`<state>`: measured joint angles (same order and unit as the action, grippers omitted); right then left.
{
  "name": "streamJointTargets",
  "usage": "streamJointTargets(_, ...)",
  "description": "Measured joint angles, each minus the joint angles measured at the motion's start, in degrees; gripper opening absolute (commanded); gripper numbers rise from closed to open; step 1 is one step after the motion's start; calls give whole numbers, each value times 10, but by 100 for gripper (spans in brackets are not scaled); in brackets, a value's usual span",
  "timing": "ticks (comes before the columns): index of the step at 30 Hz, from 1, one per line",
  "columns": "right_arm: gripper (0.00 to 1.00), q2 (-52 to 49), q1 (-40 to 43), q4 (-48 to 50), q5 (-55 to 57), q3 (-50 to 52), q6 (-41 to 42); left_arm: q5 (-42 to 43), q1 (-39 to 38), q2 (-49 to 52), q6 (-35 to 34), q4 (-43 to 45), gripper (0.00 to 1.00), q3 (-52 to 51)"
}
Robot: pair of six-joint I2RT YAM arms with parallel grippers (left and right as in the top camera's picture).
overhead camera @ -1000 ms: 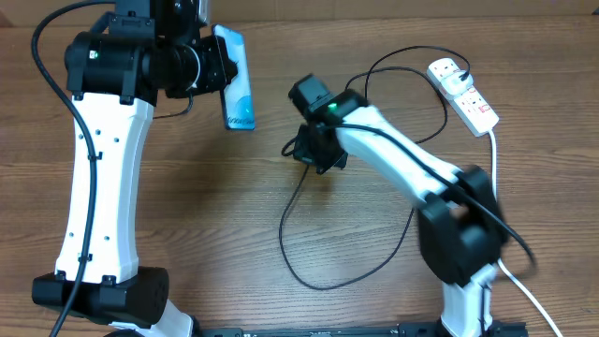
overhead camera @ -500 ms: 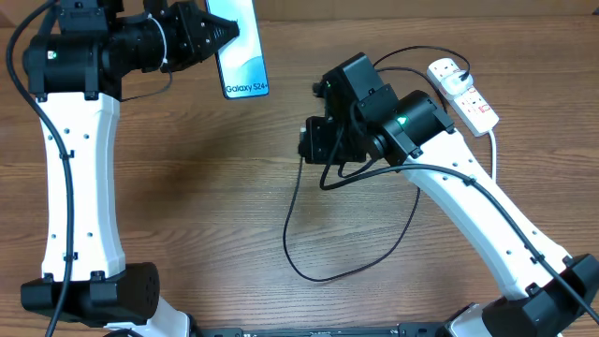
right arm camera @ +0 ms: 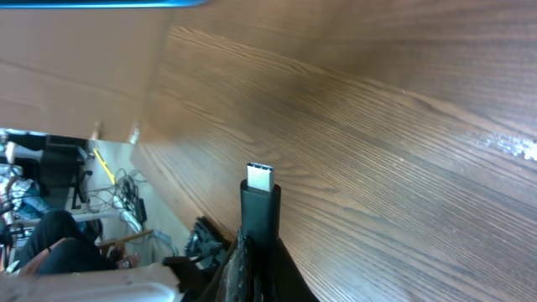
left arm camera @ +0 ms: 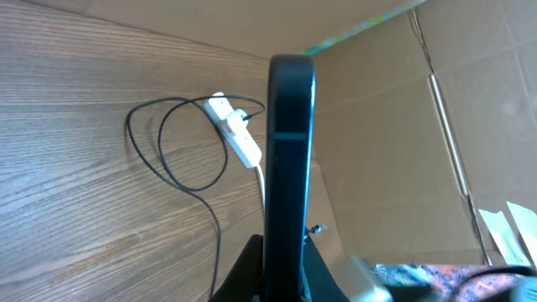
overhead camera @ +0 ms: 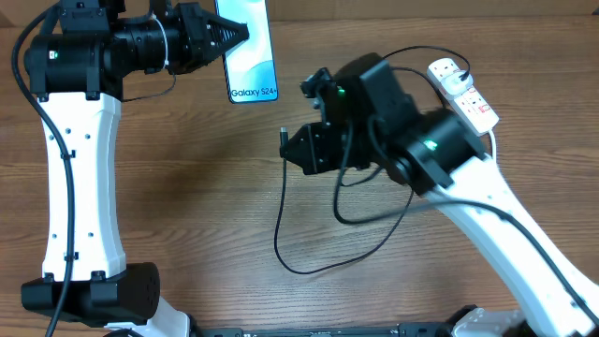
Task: Plug charger to phone and switch on socket
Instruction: 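Carry the plug toward the phone's bottom port held by the left gripper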
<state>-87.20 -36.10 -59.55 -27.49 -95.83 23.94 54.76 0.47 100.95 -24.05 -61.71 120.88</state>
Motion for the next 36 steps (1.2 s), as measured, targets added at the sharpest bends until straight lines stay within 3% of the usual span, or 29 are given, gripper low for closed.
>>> streamJointTargets(6, 4, 46, -9, 0, -6, 0, 0, 10, 0, 0, -7, -4, 4, 0)
streamJointTargets(14, 4, 42, -45, 21, -1, 0, 0, 11, -8, 0, -13, -28, 4, 0)
streamJointTargets(36, 4, 38, -45, 42, 53, 0, 33, 34, -38, 0, -6, -64, 4, 0)
